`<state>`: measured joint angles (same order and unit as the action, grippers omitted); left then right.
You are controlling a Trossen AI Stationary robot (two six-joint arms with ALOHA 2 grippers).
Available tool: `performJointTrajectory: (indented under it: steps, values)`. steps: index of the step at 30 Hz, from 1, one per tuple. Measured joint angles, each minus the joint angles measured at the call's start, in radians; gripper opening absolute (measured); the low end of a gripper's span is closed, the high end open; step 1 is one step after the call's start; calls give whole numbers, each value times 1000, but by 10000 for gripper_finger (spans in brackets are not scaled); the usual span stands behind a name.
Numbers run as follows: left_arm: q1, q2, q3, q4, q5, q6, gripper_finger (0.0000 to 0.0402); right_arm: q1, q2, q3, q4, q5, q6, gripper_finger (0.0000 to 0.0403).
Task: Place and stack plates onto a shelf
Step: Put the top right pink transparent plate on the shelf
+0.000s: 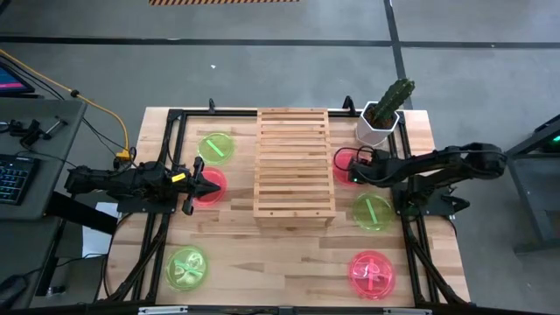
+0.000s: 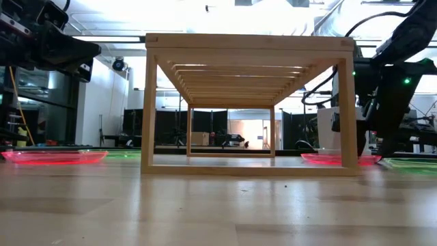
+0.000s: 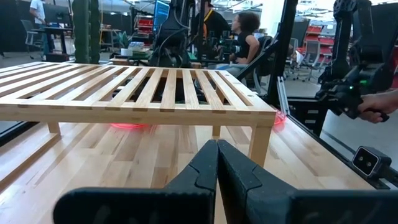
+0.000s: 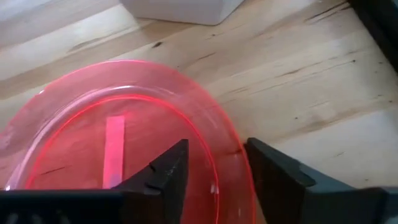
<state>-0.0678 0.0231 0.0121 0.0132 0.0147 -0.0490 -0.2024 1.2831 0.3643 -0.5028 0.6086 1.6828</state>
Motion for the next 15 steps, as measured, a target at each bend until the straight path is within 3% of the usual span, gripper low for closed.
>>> performJointTrajectory:
  steps: [4, 9, 15]
  values:
    - [0, 0, 0, 0, 0, 0, 1, 0, 23, 1, -4, 2, 11, 107]
    - [0, 0, 0, 0, 0, 0, 1, 0, 1, -1, -14, -4, 14, 15]
    - [0, 0, 0, 0, 0, 0, 1, 0, -95, -3, -52, -42, 15, 2]
